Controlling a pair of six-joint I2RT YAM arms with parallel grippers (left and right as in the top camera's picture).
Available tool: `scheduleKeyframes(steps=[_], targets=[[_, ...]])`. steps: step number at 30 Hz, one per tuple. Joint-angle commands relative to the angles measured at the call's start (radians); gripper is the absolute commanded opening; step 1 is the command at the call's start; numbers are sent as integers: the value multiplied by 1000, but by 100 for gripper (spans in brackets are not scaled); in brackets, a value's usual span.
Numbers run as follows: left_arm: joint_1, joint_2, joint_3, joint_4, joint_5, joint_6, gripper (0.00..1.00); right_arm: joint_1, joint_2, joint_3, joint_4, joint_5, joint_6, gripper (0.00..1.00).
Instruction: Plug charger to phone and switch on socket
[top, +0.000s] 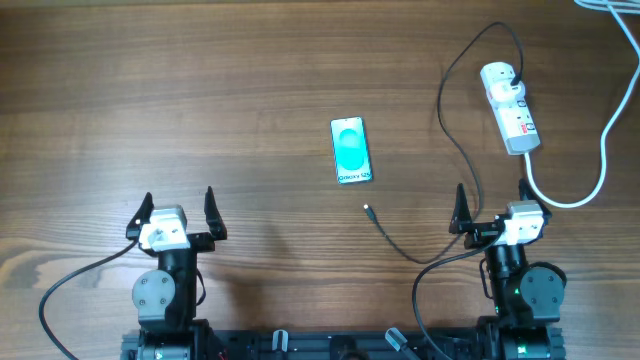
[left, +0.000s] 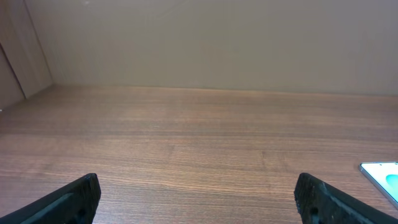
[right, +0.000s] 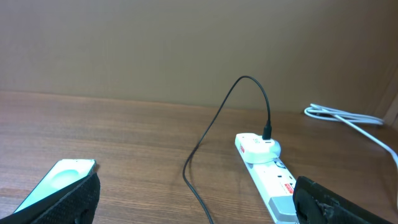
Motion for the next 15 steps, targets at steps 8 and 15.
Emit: scheduleKeyframes(steps=[8, 15], targets=[[-1, -7, -3, 13, 100, -26, 100, -5, 1, -1, 3, -2, 13, 100], [-1, -7, -3, 163, 809, -225, 100, -5, 1, -1, 3, -2, 13, 100]])
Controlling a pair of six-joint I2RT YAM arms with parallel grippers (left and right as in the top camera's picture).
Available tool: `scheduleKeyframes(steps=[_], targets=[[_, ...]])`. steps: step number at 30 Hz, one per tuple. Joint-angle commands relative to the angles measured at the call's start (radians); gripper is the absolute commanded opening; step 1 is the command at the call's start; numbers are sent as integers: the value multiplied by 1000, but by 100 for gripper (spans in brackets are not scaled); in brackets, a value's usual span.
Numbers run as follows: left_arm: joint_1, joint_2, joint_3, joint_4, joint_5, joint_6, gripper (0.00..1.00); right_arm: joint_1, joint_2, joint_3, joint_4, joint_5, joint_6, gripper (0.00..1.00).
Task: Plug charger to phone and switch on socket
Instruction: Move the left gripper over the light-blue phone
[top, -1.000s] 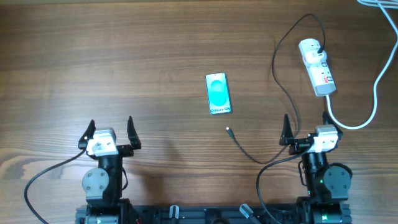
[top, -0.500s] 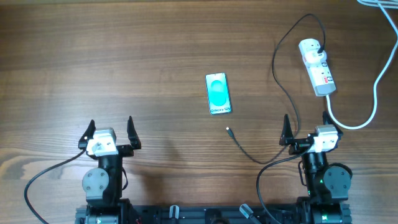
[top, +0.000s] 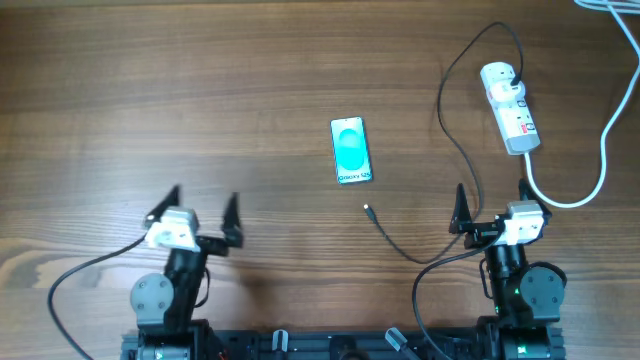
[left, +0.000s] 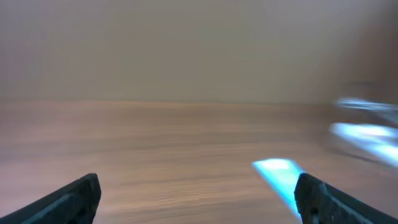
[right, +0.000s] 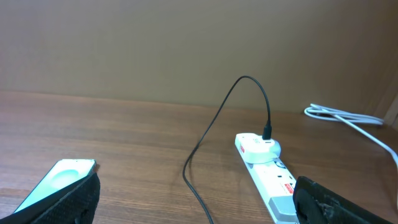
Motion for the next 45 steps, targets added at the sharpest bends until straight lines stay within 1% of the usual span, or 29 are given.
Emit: scheduleKeyframes(steps=[1, 2, 4, 5, 7, 8, 9, 10, 11, 13, 15, 16, 17, 20, 21, 22, 23, 25, 26, 28, 30, 31, 34, 37, 39, 41, 45], targets=[[-1, -7, -2, 142, 503, -96, 100, -5, 1, -1, 3, -2, 13, 100], [-1, -7, -2, 217, 576, -96, 100, -5, 1, -1, 3, -2, 13, 100], [-1, -7, -2, 378, 662, -96, 100, -5, 1, -1, 3, -2, 12, 100], [-1, -7, -2, 455, 666, -98, 100, -5, 1, -1, 3, -2, 13, 100], [-1, -7, -2, 632, 642, -172, 100, -5, 1, -1, 3, -2, 13, 100], [-1, -7, -2, 708, 613, -219, 100, -5, 1, -1, 3, -2, 13, 100], [-1, -7, -2, 808, 539, -290, 100, -5, 1, -1, 3, -2, 13, 100], [-1, -7, 0, 863, 474, -339, 100, -5, 1, -1, 3, -2, 13, 100], [-1, -7, 8, 898, 399, -383, 100, -5, 1, -1, 3, -2, 13, 100], [-1, -7, 50, 900, 278, -445, 100, -5, 1, -1, 3, -2, 13, 100], [-1, 5, 125, 831, 240, -456, 100, -5, 1, -1, 3, -2, 12, 100], [-1, 27, 204, 720, 238, -457, 100, -5, 1, -1, 3, -2, 12, 100], [-1, 55, 288, 576, 237, -468, 100, -5, 1, -1, 3, -2, 12, 100], [-1, 201, 583, 93, 240, -467, 100, -5, 1, -1, 3, -2, 12, 100], [-1, 264, 677, -31, 261, -421, 100, -5, 1, -1, 3, -2, 13, 100], [-1, 309, 737, -97, 287, -377, 100, -5, 1, -1, 3, -2, 13, 100], [-1, 379, 820, -182, 344, -344, 100, -5, 1, -1, 3, -2, 13, 100], [-1, 470, 914, -288, 431, -346, 100, -5, 1, -1, 3, -2, 13, 100], [-1, 506, 940, -312, 455, -348, 100, -5, 1, -1, 3, -2, 12, 100], [-1, 568, 958, -258, 493, -380, 100, -5, 1, -1, 3, -2, 12, 100], [-1, 618, 975, -242, 515, -432, 100, -5, 1, -1, 3, -2, 13, 100], [-1, 649, 991, -251, 526, -455, 100, -5, 1, -1, 3, -2, 12, 100], [-24, 756, 1059, -333, 542, -457, 99, -5, 1, -1, 3, -2, 12, 100], [-77, 858, 1112, -413, 476, -455, 100, -5, 1, -1, 3, -2, 12, 100], [-155, 960, 1170, -513, 359, -455, 100, -5, 1, -1, 3, -2, 12, 100], [-241, 1061, 1239, -628, 216, -454, 99, -5, 1, -1, 3, -2, 12, 100], [-457, 1321, 1445, -908, -176, -455, 100, -5, 1, -1, 3, -2, 13, 100]])
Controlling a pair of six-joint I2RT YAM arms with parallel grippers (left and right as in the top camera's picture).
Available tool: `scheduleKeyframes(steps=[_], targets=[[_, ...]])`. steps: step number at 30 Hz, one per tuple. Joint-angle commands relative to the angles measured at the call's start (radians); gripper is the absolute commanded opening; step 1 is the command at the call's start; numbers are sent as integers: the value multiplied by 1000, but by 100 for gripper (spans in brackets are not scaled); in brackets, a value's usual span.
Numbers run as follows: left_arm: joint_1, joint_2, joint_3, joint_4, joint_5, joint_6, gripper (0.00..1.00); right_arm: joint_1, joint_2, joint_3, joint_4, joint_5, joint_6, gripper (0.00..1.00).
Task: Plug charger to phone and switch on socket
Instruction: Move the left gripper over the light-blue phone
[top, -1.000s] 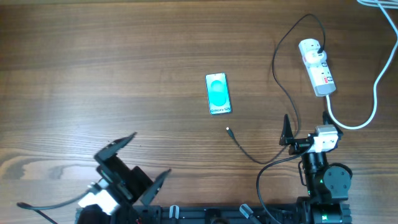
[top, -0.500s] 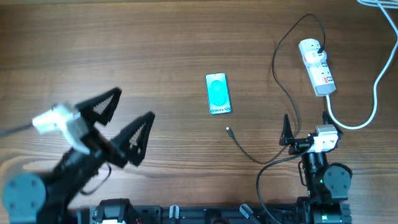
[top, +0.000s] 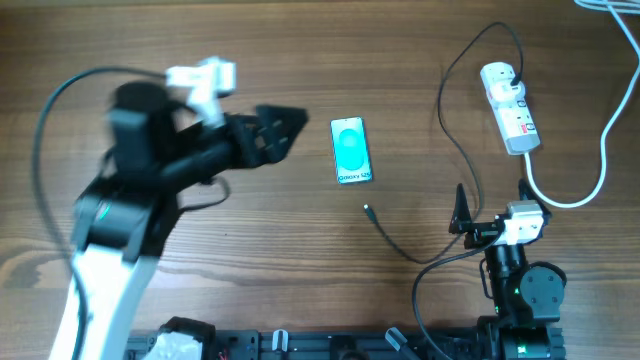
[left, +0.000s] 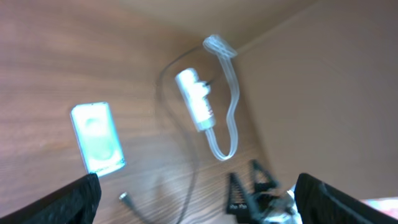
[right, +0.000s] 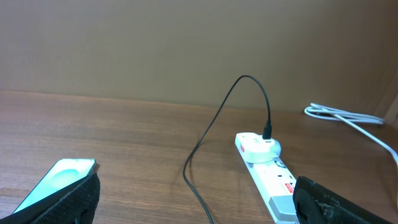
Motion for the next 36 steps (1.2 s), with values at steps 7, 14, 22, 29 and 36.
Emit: scheduleKeyframes(steps=[7, 14, 22, 29, 36], targets=[[-337, 596, 549, -517, -648, -30, 99, -5, -2, -1, 3, -2, 12, 100], [-365, 742, 617, -453, -570, -32, 100, -5, -2, -1, 3, -2, 12, 100], [-366, 755, 613, -411, -512, -168, 100, -5, -2, -1, 3, -2, 12, 100], [-370, 862, 604, -399, -544, -327, 100, -5, -2, -1, 3, -2, 12, 100], [-396, 1013, 604, -384, -568, -326, 100, -5, -2, -1, 3, -2, 12, 100]])
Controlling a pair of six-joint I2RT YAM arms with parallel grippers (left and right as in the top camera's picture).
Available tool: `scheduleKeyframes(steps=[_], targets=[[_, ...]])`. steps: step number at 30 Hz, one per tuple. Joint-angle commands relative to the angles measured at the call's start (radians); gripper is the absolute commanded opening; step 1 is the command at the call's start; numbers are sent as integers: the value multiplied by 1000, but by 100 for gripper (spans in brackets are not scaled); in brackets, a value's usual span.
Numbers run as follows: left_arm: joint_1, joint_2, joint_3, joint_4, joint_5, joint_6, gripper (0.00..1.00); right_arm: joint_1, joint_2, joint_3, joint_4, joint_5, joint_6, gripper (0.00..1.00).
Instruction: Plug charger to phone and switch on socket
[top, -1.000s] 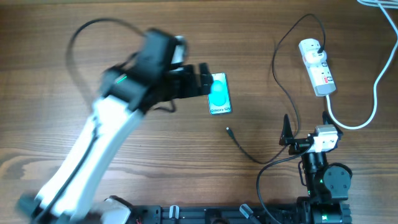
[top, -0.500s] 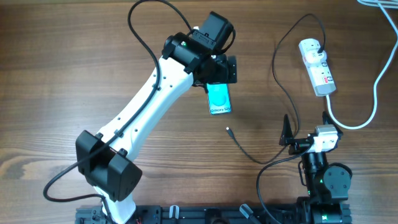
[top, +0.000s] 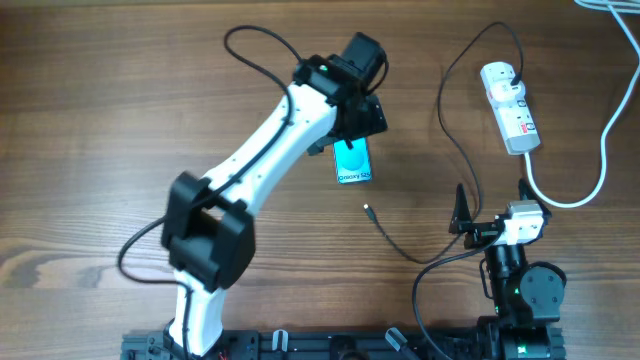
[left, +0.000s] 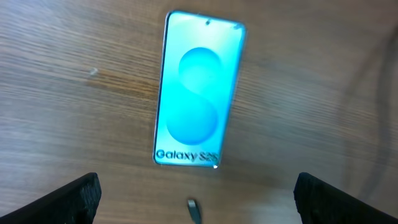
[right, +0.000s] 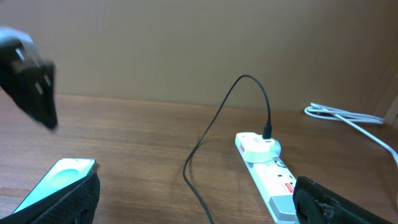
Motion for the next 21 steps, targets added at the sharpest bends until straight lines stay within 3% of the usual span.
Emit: scheduleKeyframes(steps=[1, 9, 14, 21], targets=[[-24, 74, 9, 9, -52, -27, 100, -5, -2, -1, 3, -2, 12, 100], [-64, 105, 9, 42, -73, 38, 100, -5, -2, -1, 3, -2, 13, 100], [-85, 105, 9, 47, -197, 36, 100, -5, -2, -1, 3, -2, 13, 100], [-76, 117, 9, 69, -201, 25, 100, -5, -2, -1, 3, -2, 13, 100]])
